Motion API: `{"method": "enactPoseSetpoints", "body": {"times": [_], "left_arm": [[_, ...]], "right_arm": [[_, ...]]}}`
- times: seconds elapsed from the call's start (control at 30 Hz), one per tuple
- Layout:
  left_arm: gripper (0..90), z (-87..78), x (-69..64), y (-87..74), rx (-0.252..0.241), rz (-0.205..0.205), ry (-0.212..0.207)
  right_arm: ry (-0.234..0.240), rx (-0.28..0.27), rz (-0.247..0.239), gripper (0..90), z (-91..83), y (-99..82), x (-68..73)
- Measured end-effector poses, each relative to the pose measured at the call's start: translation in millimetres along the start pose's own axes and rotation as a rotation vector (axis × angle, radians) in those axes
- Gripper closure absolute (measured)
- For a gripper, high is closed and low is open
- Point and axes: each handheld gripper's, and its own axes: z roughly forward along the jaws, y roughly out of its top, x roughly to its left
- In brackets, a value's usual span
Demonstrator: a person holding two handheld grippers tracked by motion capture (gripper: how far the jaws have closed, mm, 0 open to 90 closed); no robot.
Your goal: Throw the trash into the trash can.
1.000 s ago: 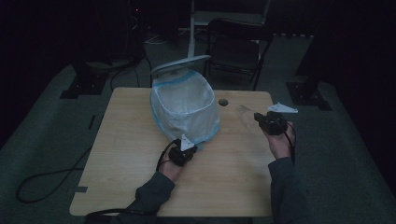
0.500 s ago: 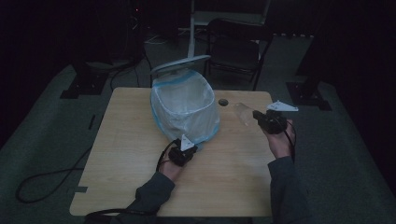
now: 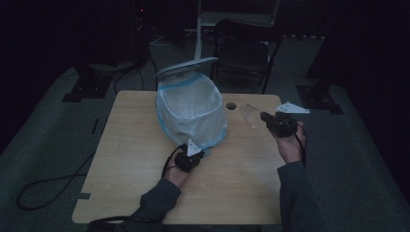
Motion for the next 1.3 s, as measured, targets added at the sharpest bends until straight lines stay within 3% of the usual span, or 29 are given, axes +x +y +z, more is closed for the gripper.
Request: {"method": "enactPoseSetpoints", "body": {"times": [1.3], "left_arm": [[90.0, 0.0, 0.1, 0.0, -0.001, -0.003, -0.001]], "right_arm": [[0.040, -0.094, -0.043, 87.0, -13.7, 43.8, 16.3]]}}
